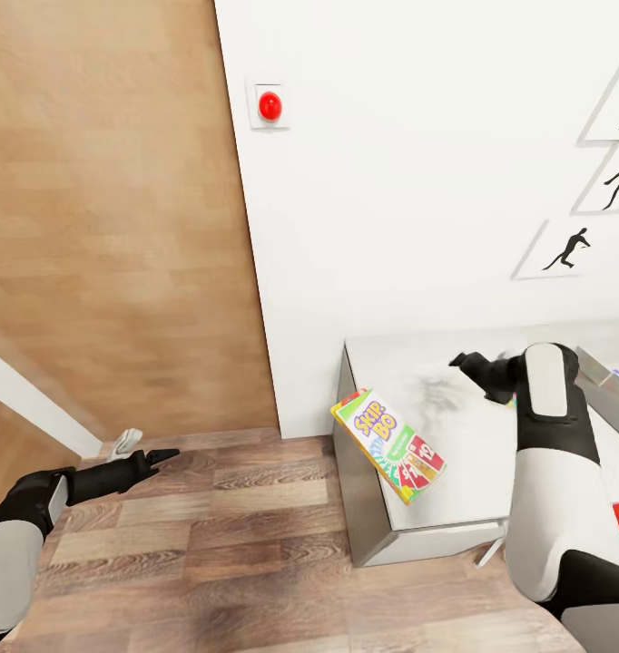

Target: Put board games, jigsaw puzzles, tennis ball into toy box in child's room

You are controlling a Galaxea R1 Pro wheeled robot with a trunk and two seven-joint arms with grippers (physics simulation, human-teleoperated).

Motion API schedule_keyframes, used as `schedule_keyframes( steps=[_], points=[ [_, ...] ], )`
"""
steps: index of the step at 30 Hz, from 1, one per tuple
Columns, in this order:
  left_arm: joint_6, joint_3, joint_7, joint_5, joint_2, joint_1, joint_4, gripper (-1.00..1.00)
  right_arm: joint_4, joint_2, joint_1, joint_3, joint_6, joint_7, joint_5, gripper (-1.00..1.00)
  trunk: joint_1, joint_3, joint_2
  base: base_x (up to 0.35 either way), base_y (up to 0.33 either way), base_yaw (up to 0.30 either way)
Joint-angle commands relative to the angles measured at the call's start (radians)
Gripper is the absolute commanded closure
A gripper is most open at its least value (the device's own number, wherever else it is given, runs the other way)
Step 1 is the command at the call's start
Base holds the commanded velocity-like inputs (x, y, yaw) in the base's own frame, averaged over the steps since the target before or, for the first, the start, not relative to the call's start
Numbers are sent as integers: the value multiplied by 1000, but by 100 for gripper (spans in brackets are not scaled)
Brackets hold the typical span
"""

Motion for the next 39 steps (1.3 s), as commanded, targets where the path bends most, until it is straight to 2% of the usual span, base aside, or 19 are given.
schedule_keyframes(
  steps=[1, 3, 4, 6, 7, 10, 12, 16, 17, 20, 21, 27, 36, 39],
  points=[
    [8, 8, -7, -9, -1, -1, -1, -100, -10, -2, 5, 6, 3, -11, -42, -100, 1, -2, -2, 0, 0, 0],
    [8, 8, -7, -9, -1, -1, -1, -100, -24, -8, 17, 16, 3, -11, -104, -100, 1, -2, -2, 0, 0, 0],
    [8, 8, -7, -9, -1, -1, -1, -100, -35, -21, 30, 25, 3, -11, -163, -100, 1, -2, -2, 0, 0, 0],
    [8, 8, -7, -9, -1, -1, -1, -100, -48, -39, 45, 40, 3, -11, -216, -100, 1, -2, -2, 0, 0, 0],
    [8, 8, -7, -9, -1, -1, -1, -100, -64, -59, 61, 62, 3, -10, -266, -100, 1, -2, -2, 0, 0, 0],
    [7, 7, -7, -9, -1, -1, -1, -100, -97, -95, 86, 102, 3, -10, -347, -100, 1, -2, -2, 0, 0, 0],
    [7, 7, -7, -9, -1, -1, -1, -100, -153, -142, 121, 139, 3, -10, -488, -100, 1, -2, -2, 0, 0, 0],
    [6, 7, -7, -9, -2, -1, -1, -100, -225, -180, 161, 156, 3, -11, -639, -100, 1, -2, -2, 0, 0, 0],
    [5, 7, -7, -9, -2, -1, -1, -100, -267, -194, 184, 160, 3, -11, -705, -100, 1, -2, -2, 0, 0, 0],
    [5, 7, -7, -9, -2, -1, -1, -100, -321, -208, 223, 163, 3, -12, -783, -100, 1, -2, -2, 0, 0, 0],
    [4, 7, -7, -9, -2, -1, -1, -100, -350, -214, 250, 164, 3, -12, -820, -100, 1, -2, -2, 0, 0, 0],
    [3, 7, -7, -9, -3, -1, -1, -100, -386, -223, 312, 166, 3, -12, -881, -100, 1, -2, -2, 0, 0, 0],
    [4, 6, -4, -9, -5, -1, -1, -100, -387, -233, 333, 168, 3, -12, -896, -100, 1, -2, -2, 0, 0, 0],
    [4, 6, -3, -9, -5, -1, -1, -100, -388, -244, 336, 187, 3, -11, -897, -100, 1, -2, -2, 0, 0, 0]
  ],
)
